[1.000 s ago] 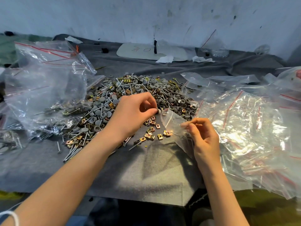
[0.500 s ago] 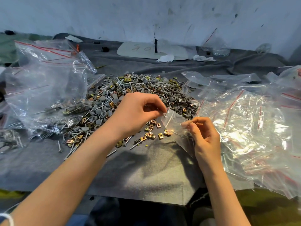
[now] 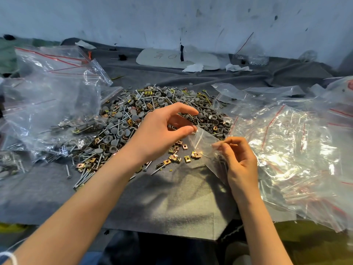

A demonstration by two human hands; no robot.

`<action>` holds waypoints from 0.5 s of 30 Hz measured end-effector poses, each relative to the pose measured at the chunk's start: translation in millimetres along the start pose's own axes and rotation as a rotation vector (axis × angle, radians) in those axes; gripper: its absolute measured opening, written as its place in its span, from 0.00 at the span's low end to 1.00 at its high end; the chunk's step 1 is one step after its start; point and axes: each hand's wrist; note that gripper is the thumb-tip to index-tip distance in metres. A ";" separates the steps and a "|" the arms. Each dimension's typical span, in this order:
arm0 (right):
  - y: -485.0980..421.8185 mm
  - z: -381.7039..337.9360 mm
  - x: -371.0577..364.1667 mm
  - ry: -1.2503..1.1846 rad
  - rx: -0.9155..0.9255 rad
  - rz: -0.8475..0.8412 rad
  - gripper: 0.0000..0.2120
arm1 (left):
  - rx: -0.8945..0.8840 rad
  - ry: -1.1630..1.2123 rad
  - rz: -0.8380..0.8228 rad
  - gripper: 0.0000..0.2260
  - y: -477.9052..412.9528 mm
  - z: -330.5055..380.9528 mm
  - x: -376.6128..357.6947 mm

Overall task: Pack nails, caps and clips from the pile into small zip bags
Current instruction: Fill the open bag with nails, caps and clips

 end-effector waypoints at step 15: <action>0.1 -1.5 0.5 0.016 -0.008 -0.004 0.08 | 0.181 -0.522 -0.036 0.08 -6.9 -52.7 3.0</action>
Point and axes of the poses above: each hand's wrist, its own y-axis away from the middle knuckle, its own x-axis out of the back of the hand, z = x × y, and after that the axes turned 9 degrees about -y, right-handed
